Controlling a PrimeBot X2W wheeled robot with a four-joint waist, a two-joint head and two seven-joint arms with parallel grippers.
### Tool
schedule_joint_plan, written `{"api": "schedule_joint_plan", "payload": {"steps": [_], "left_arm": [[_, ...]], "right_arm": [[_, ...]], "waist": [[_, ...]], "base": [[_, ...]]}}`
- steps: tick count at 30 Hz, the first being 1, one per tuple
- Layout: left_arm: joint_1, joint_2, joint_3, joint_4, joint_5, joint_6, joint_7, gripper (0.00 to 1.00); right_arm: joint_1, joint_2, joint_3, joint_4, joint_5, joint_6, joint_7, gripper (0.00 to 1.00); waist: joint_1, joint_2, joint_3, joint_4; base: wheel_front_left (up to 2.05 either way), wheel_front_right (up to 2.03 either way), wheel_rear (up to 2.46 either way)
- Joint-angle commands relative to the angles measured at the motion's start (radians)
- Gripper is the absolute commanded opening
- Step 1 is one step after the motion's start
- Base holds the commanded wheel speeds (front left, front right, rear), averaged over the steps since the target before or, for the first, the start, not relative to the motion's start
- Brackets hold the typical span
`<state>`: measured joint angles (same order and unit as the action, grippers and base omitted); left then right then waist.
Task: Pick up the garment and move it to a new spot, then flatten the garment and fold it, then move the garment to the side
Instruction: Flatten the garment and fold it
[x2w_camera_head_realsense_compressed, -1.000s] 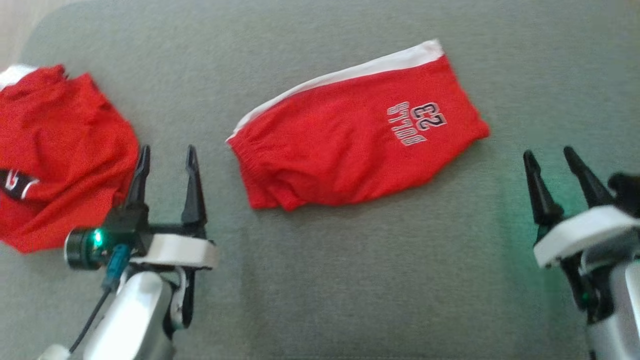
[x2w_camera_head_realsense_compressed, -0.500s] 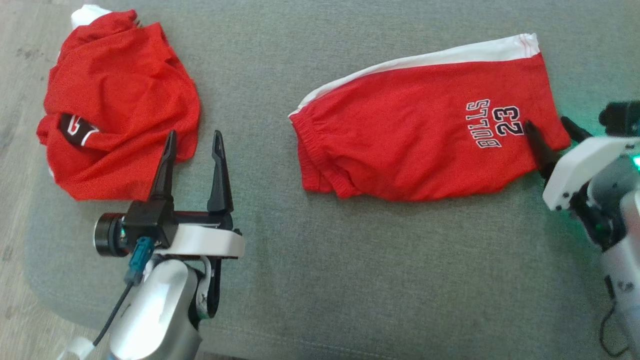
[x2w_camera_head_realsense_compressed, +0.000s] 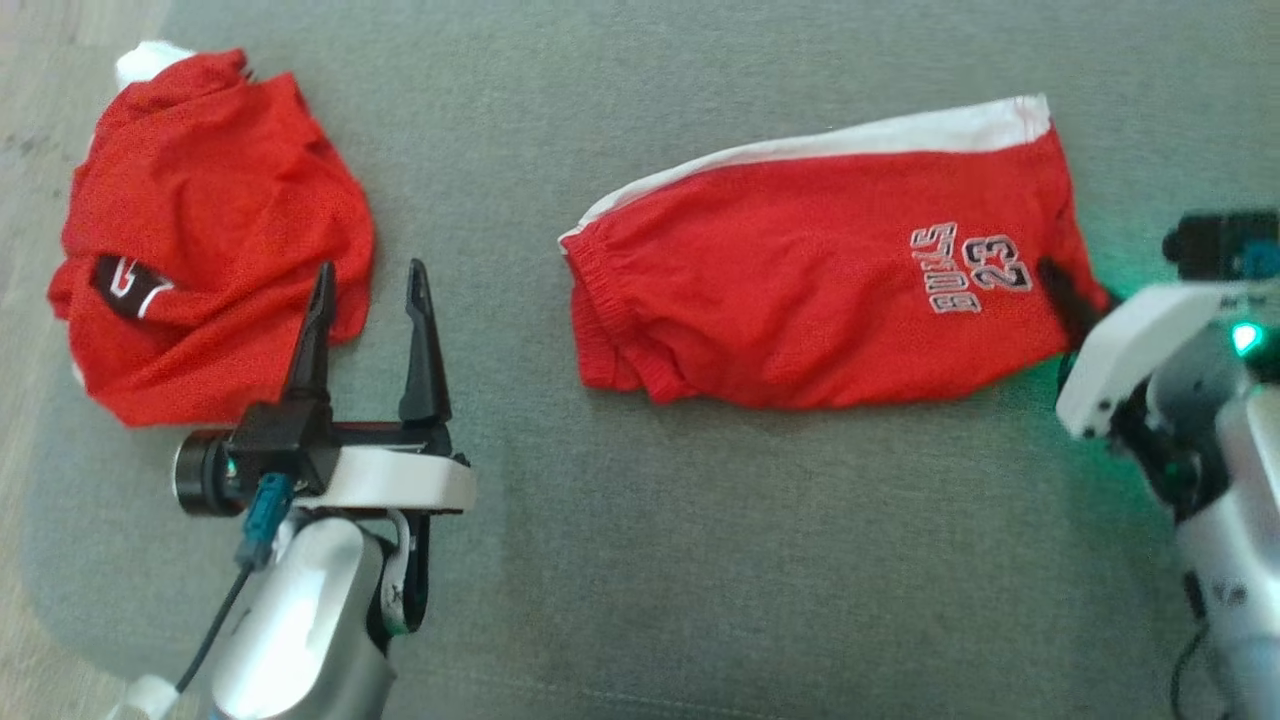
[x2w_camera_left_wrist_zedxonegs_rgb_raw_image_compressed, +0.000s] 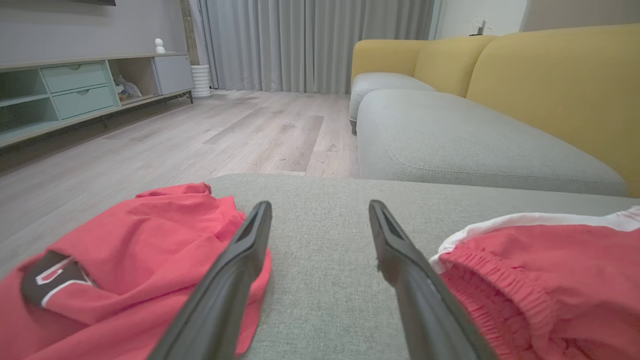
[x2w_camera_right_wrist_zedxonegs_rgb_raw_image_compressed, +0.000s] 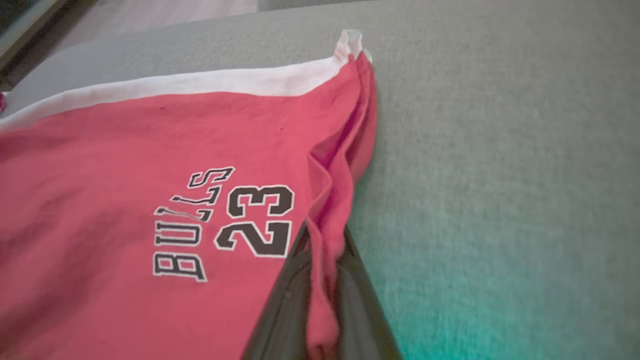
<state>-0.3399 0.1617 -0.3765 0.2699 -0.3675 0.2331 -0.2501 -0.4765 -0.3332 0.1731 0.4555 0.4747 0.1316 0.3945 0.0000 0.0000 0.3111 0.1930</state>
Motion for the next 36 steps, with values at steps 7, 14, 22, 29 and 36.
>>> {"api": "schedule_joint_plan", "payload": {"steps": [7, 14, 22, 29, 36], "left_arm": [[0.019, 0.028, 0.072, -0.022, 0.001, 0.006, -0.012, 1.0], [0.019, 0.034, 0.065, -0.019, -0.002, 0.003, -0.009, 1.0], [0.018, 0.04, 0.054, -0.013, -0.004, -0.001, 0.0, 1.0], [0.016, 0.041, 0.049, -0.01, -0.01, 0.0, 0.003, 1.0], [0.017, 0.029, 0.05, -0.009, -0.023, 0.001, 0.0, 1.0]], "right_arm": [[0.169, 0.056, -0.106, -0.148, -0.016, -0.001, -0.066, 0.0], [0.238, 0.071, -0.202, -0.197, -0.044, -0.001, -0.039, 0.0], [0.176, 0.093, -0.108, -0.336, -0.093, -0.001, -0.019, 0.0], [0.014, 0.162, 0.238, -0.404, -0.074, -0.001, 0.019, 0.0], [0.006, 0.245, 0.466, -0.276, 0.012, -0.001, -0.008, 0.15]], "waist": [[0.0, 0.0, -0.024, -0.079], [0.0, 0.0, -0.03, -0.108], [0.0, 0.0, -0.051, -0.118], [0.0, 0.0, -0.067, -0.117], [0.0, 0.0, -0.062, -0.08]], "base": [[0.0, 0.0, 0.0], [0.0, 0.0, 0.0], [0.0, 0.0, 0.0], [0.0, 0.0, 0.0], [0.0, 0.0, 0.0]]}}
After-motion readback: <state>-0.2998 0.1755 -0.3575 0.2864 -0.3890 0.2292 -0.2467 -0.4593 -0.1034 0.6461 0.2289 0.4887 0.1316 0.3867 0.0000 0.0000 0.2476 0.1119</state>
